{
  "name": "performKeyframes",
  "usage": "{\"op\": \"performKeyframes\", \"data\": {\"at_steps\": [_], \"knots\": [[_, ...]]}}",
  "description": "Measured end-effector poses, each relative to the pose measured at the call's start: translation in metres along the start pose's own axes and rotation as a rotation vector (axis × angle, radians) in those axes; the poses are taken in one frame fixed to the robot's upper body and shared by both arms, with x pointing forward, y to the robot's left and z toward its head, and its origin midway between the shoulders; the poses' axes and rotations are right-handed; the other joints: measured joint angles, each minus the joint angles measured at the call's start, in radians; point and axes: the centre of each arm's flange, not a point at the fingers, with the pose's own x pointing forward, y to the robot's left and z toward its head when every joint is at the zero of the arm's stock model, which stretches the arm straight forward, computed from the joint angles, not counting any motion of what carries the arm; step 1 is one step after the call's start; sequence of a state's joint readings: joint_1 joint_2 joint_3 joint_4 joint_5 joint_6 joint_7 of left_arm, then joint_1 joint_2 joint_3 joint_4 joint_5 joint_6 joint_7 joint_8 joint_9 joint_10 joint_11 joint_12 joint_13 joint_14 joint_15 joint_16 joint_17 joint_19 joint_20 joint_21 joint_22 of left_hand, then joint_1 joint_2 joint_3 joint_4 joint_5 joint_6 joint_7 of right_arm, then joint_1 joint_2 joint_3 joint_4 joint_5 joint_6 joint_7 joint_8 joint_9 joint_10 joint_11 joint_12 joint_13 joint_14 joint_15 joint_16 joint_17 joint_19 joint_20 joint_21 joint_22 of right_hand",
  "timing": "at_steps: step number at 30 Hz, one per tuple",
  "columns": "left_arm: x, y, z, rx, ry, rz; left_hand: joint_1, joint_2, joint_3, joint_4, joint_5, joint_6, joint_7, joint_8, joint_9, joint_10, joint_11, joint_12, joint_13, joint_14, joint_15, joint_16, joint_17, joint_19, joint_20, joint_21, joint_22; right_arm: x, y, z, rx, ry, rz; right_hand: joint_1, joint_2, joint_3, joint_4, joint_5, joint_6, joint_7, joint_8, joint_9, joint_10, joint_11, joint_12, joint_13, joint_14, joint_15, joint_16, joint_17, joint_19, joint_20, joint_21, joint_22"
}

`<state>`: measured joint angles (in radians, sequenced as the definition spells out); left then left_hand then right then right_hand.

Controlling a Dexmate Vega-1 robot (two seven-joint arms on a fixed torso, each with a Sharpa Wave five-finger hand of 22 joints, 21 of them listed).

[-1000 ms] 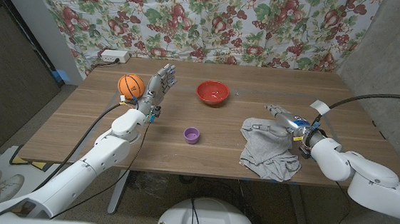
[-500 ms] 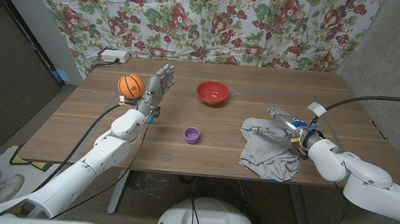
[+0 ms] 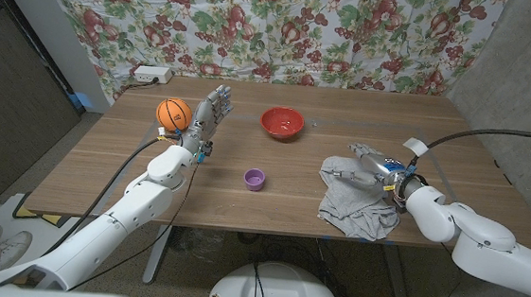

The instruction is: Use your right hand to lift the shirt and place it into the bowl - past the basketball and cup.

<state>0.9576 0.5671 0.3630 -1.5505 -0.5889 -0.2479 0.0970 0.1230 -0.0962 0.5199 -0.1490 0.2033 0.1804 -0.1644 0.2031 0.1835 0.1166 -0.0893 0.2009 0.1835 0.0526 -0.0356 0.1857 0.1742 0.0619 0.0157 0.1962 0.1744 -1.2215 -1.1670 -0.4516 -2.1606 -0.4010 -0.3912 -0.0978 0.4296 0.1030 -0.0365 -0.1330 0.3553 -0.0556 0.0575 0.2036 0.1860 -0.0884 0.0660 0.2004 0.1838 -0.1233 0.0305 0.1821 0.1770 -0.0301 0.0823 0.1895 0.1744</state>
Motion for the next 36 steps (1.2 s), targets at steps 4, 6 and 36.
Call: {"op": "performKeyframes", "data": {"at_steps": [4, 6, 36], "knots": [[-0.001, 0.000, 0.001, 0.002, -0.001, 0.000, 0.004, 0.004, 0.000, 0.000, 0.000, 0.000, 0.000, 0.000, 0.000, 0.000, 0.000, 0.000, 0.000, 0.000, 0.000, 0.000, 0.000, 0.000, 0.000, 0.000, 0.000, 0.000, 0.001, 0.001, -0.006, 0.000, 0.000, 0.012, -0.001, 0.001, -0.001, 0.004, 0.000, 0.000, 0.000, 0.000, 0.000, 0.000, 0.000, 0.000, 0.000, 0.000, 0.000, 0.000, 0.000, 0.000, 0.000, 0.000], [-0.002, -0.001, 0.001, 0.001, -0.002, 0.000, 0.004, 0.004, 0.000, 0.000, 0.000, 0.000, 0.000, 0.000, 0.000, 0.000, 0.000, 0.000, 0.000, 0.000, 0.000, 0.000, 0.000, 0.000, 0.000, 0.000, 0.000, 0.000, 0.002, 0.001, -0.007, 0.000, 0.001, 0.019, 0.005, 0.001, -0.001, 0.004, 0.000, 0.000, 0.000, 0.000, 0.000, 0.000, 0.000, 0.000, 0.000, 0.000, 0.000, 0.000, 0.000, 0.000, 0.000, 0.000], [-0.005, -0.002, 0.000, 0.005, 0.007, 0.001, 0.014, -0.005, 0.006, 0.006, 0.000, 0.000, 0.000, 0.000, 0.000, 0.000, 0.000, 0.000, 0.000, 0.000, 0.000, 0.000, 0.000, 0.000, 0.000, 0.000, 0.000, 0.010, 0.012, 0.002, -0.003, -0.004, 0.002, 0.024, 0.010, 0.005, -0.005, 0.004, 0.000, 0.000, 0.000, 0.000, -0.005, -0.005, 0.000, 0.000, 0.004, -0.004, 0.000, 0.000, 0.007, 0.007, 0.000, 0.000]]}}
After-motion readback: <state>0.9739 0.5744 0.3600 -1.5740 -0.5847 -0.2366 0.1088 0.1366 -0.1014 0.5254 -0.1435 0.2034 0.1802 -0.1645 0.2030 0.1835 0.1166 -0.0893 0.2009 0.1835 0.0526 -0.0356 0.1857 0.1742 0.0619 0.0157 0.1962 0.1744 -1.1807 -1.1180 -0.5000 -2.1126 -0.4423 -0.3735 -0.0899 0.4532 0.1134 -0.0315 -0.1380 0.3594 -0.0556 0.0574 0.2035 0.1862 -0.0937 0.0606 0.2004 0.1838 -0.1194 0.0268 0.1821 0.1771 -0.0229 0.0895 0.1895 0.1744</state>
